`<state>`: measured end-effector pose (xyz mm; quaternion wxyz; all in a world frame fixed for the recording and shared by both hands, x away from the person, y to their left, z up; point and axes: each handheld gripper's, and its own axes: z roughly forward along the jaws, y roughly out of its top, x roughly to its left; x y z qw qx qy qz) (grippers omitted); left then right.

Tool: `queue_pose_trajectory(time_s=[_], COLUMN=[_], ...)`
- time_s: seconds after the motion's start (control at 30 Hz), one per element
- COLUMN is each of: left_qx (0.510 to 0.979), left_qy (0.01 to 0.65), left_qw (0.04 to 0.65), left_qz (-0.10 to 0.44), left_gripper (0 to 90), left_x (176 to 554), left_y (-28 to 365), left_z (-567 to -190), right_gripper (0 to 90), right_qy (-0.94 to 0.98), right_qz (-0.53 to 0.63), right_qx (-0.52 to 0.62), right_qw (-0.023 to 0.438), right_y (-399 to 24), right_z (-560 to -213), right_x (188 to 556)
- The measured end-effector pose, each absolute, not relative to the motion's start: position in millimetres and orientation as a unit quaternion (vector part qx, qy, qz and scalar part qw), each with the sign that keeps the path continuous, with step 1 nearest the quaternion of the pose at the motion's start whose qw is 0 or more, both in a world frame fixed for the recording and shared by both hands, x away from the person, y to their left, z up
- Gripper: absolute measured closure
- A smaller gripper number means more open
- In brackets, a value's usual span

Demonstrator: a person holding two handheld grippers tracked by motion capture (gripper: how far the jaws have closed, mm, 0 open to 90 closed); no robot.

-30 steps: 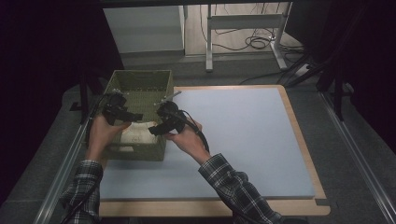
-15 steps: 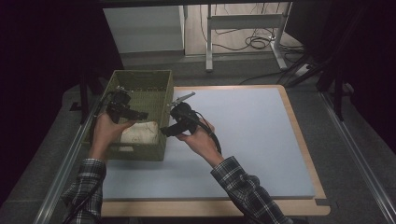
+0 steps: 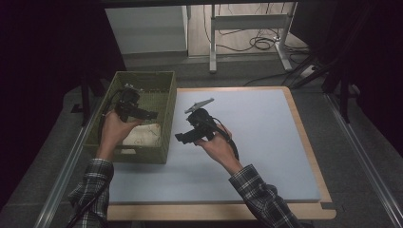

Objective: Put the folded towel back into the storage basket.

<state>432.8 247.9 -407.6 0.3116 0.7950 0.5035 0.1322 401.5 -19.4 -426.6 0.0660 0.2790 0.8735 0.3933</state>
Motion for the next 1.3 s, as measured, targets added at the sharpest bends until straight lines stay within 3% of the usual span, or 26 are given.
queue_pose_trajectory(time_s=[0.93, 1.3], left_qx=[0.840, 0.854], left_qy=[0.417, 0.373], left_qw=[0.327, 0.351], left_qz=[0.119, 0.095], left_gripper=[2.6, 2.1], left_x=[423.2, 403.3], left_y=[148.4, 105.5], left_z=[-397.0, -412.7], right_gripper=[7.7, 4.0], right_qy=[0.876, 0.874], right_qz=[0.379, 0.370], right_qx=[0.281, 0.296], right_qw=[0.098, 0.109], right_y=[-124.6, -180.3], right_z=[-446.9, -461.5], right_x=[376.1, 358.6])
